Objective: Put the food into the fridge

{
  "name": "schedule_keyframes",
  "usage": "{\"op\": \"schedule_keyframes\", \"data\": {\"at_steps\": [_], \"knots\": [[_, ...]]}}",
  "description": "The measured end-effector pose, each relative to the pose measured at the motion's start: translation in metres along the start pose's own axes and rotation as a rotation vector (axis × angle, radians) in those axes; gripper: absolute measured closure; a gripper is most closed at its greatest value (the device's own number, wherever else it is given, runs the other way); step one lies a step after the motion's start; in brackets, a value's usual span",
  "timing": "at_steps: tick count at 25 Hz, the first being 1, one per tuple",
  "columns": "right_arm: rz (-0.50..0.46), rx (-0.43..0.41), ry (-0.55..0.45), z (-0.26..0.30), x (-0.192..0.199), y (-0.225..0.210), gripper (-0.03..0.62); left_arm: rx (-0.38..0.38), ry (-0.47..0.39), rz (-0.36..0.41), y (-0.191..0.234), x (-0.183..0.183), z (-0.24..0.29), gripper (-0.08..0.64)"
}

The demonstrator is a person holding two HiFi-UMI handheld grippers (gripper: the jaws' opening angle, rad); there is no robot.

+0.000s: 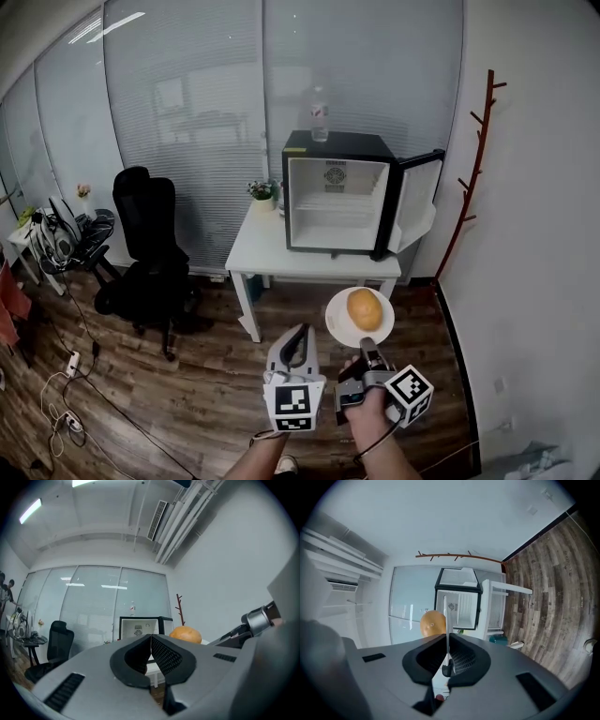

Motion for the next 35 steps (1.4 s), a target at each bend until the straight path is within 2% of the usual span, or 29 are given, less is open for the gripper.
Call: {"op": "schedule_keyframes", "data": {"at_steps": [9,19,26,35], "knots": [[-0.011,-0.019,-0.042,0.092,0.028,0.019,0.555,0.049,-0.018,-0.001,0.07,0.003,0.073,0.534],[-0.001,-0.001,-0.083,0.158,0.02,0.008,0.555,0.079,-0.004,-0.016,0.1,0.023,0.138,0.534],[-0.004,-0.003,-0.069,0.225,-0.017,0.001,0.555,0.073,-0.003,-0.004,0.099,0.037,0.211,0.534],[0.0,-0.005,-0.038,0.333,-0.093,0.009,0.555,0.046,0.002,0.011,0.086,0.033,0.339,0.534]]}}
Point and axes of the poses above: the fingertips, and each gripper's own axes: z forward along the fingers, y to its left, x out of its underside, the point moved 9 cm from there along -z, backward along the fingers
